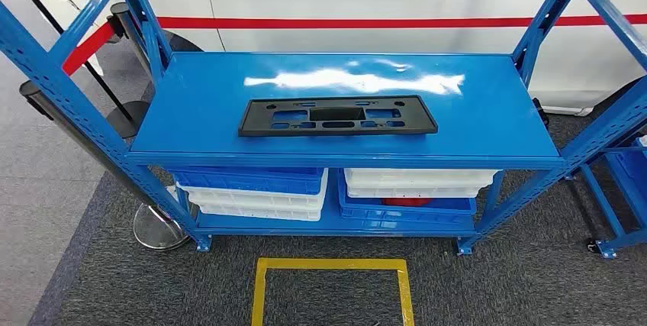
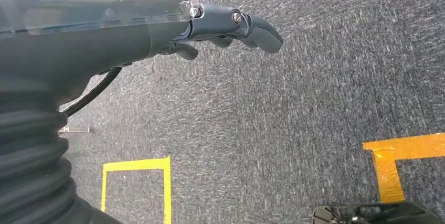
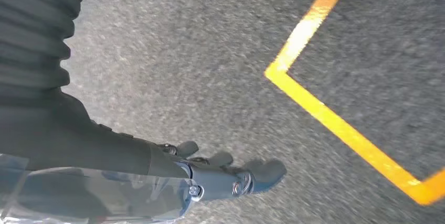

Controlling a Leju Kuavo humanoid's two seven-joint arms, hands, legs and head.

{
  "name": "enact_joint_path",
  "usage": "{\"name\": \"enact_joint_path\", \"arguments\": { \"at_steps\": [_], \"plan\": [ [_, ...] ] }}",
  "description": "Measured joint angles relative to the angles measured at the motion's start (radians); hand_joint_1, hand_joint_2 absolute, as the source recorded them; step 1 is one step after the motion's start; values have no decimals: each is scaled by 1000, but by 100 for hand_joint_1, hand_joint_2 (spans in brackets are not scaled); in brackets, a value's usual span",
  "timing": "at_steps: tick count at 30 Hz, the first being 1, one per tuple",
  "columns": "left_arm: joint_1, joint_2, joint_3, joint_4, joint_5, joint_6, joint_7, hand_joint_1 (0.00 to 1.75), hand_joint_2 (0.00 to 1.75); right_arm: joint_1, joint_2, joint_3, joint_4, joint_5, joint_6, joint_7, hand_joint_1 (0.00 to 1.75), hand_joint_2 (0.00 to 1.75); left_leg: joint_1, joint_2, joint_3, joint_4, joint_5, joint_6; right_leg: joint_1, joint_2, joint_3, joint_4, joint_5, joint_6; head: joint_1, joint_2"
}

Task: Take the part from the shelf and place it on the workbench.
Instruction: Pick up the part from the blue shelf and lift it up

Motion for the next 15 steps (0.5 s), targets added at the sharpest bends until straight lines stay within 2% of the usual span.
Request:
{"name": "enact_joint_path", "arguments": {
  "at_steps": [2, 5, 7, 12, 15],
  "plan": [
    [0, 2, 0, 0, -9, -6, 7, 0, 175, -7, 7, 1, -10, 12, -13, -71, 0, 175, 0, 1, -1, 0, 0, 0, 0, 2, -1, 0, 0, 0, 0, 0],
    [-3, 10, -1, 0, -26, -20, 24, 0, 175, -59, 43, 14, -61, 62, -30, -229, 0, 175, 1, 6, -1, 0, 1, -1, 1, 8, -3, 0, 2, 0, 0, 0],
    [-6, 14, -1, 0, -29, -25, 29, 0, 175, -98, 67, 29, -104, 96, -41, -279, 0, 175, 1, 5, 1, 0, 2, -1, 1, 6, -3, 0, 2, 0, 0, 0],
    [-2, 21, 0, 1, -37, -38, 23, 0, 175, -132, 91, 65, -235, 186, -111, -342, 0, 175, 2, 1, 0, 0, 3, -2, 2, 2, -2, 1, 2, 0, 0, 0],
    [-2, 22, -2, 2, -65, -62, 20, 0, 175, -154, 78, 82, -367, 369, -146, -294, 0, 175, 1, 1, -4, 0, 4, -2, 2, 4, -5, 1, 4, 1, 0, 0]
  ]
}}
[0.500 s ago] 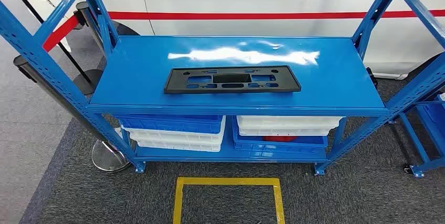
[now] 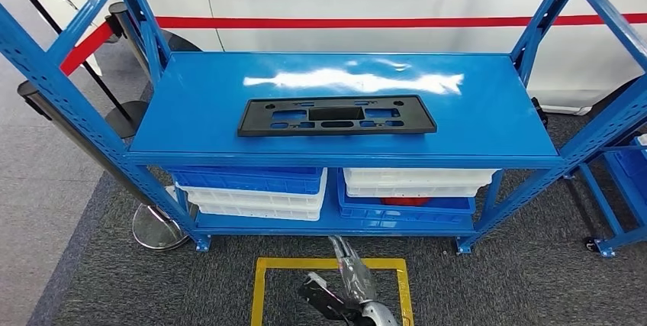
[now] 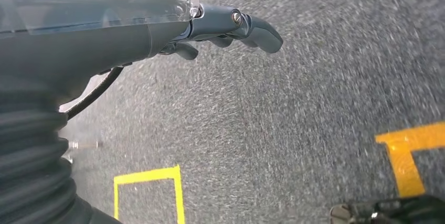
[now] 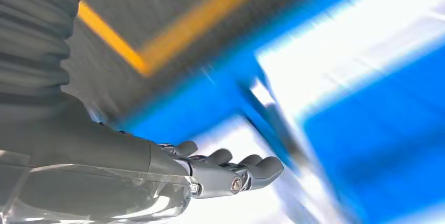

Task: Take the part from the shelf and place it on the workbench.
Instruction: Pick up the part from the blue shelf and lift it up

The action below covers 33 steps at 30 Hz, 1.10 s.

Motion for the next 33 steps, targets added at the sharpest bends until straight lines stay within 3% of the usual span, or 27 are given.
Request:
{"name": "enact_joint_path", "arguments": {
  "at_steps": [2, 4, 9, 19, 33],
  "plan": [
    [-2, 2, -2, 0, -17, -17, 0, 0, 175, -80, -21, 22, -145, 212, 68, 106, 0, 175, -1, 5, -4, 0, 3, 1, 0, 5, -7, 0, 4, 1, 0, 0],
    [-5, 4, -5, 0, -25, -25, 0, 0, 175, -188, -40, 45, -271, 335, 154, 186, 0, 175, -1, 8, -5, 1, 5, 2, -1, 8, -10, -1, 7, 1, 0, 0],
    [-6, 6, -10, 0, -39, -30, -5, 0, 175, -299, -68, 91, -427, 381, 158, 243, 0, 175, 0, 0, -5, 1, 6, 2, 0, 0, -4, -2, 7, 1, 0, 0],
    [-10, 11, -24, 0, -72, -41, -3, 0, 175, -423, -70, 209, -450, 564, 165, 368, 0, 175, -1, -1, -7, 1, 6, 3, 0, -1, -6, -2, 7, 1, 0, 0],
    [-11, 13, -27, 0, -89, -46, -7, 0, 175, -442, -60, 240, -390, 564, 187, 394, 0, 175, -1, -1, -7, 1, 6, 3, 0, -2, -6, -2, 7, 1, 0, 0]
  ]
}}
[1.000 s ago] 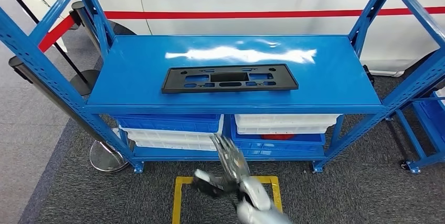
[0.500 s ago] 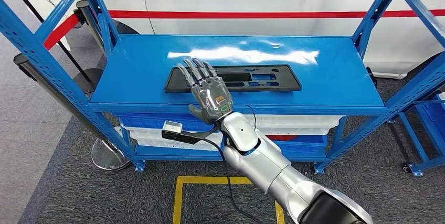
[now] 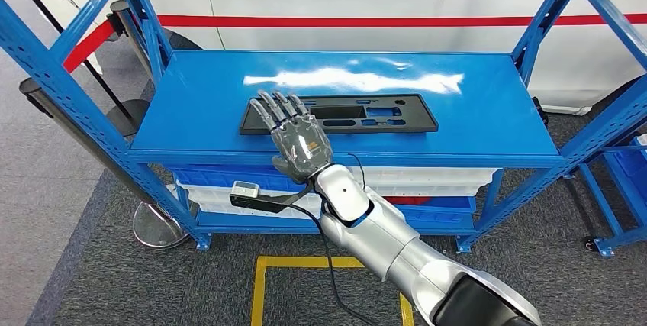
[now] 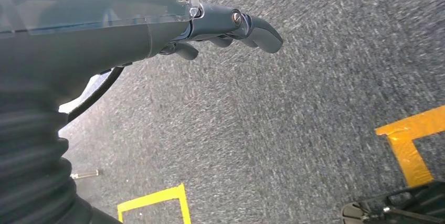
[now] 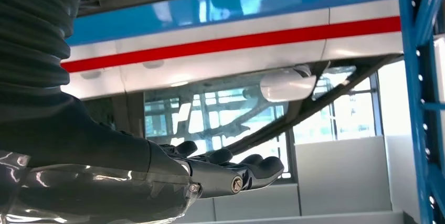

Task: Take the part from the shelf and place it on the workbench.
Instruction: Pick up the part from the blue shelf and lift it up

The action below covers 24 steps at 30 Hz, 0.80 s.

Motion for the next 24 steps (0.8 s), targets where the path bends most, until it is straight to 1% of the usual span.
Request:
{"name": "enact_joint_path", "arguments": {
  "at_steps": [2, 5, 8, 10, 14, 16, 20, 24],
  "plan": [
    [-1, 0, -1, 0, -2, 1, -6, 0, 175, 3, 3, 0, 38, -12, -16, -2, 0, 175, 0, 0, 0, 0, 0, 0, 0, 0, 0, 0, 0, 0, 0, 0],
    [-1, 0, -3, 0, -2, 5, -13, 0, 175, 28, 9, -4, 113, -54, -76, -25, 0, 175, 0, 0, 0, 0, 0, 0, 0, 0, 0, -1, 0, 0, 0, 0],
    [-1, -1, -2, 0, 5, 10, -15, 0, 175, 85, 15, -23, 178, -101, -139, -46, 0, 175, 0, 0, 0, 0, 0, 0, 0, 0, 0, -1, 0, 0, 0, 0],
    [0, -1, 3, 0, 17, 17, -3, 0, 175, 132, 8, -38, 191, -102, -153, -38, 0, 175, 0, 0, 0, 0, -1, 0, 0, 0, 0, -1, -1, 1, 0, 0],
    [6, -2, 26, 0, 43, 27, 10, 0, 175, 233, -33, -58, 106, -54, -137, 0, 0, 175, 0, 0, -1, 0, -1, 1, 0, 0, 0, -2, -2, 2, 0, 0],
    [8, -2, 39, 0, 54, 32, 9, 0, 175, 274, -49, -66, 47, -50, -129, 0, 0, 175, 0, 0, -1, 0, -1, 1, 0, 0, 0, -2, -2, 2, 0, 0],
    [8, -2, 61, 0, 67, 41, -3, 0, 175, 337, -61, -72, -49, -63, -134, -20, 0, 175, 0, 0, -1, 0, -1, 1, 0, 0, 0, -2, -2, 2, 0, 0],
    [8, -4, 71, 0, 67, 37, -24, 0, 175, 368, -64, -76, -89, -64, -153, -25, 0, 175, 0, 0, -1, 0, -1, 1, 0, 0, 0, -2, -2, 2, 0, 0]
  ]
}}
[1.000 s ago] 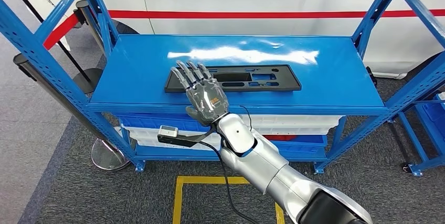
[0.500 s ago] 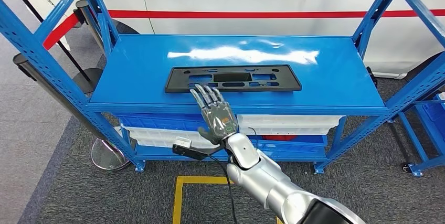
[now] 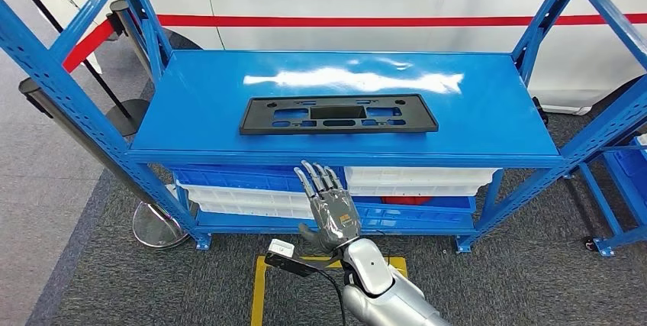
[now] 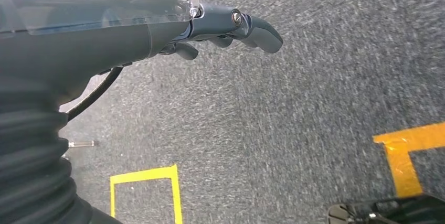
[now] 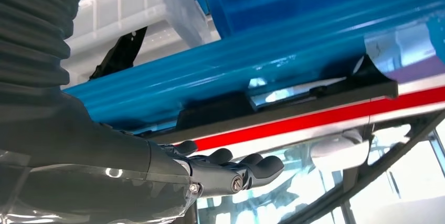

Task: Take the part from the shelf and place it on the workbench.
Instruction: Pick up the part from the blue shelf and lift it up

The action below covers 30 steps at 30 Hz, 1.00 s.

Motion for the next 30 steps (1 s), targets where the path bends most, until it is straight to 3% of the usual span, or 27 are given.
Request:
{"name": "enact_joint_path", "arguments": {
  "at_steps": [30],
  "plan": [
    [0, -4, 9, 0, -10, -3, -4, 0, 175, 3, 0, -17, -6, 0, -20, -5, 0, 175, 0, 0, 0, 0, 0, 0, 0, 0, 0, 0, 0, 0, 0, 0]
  ]
}}
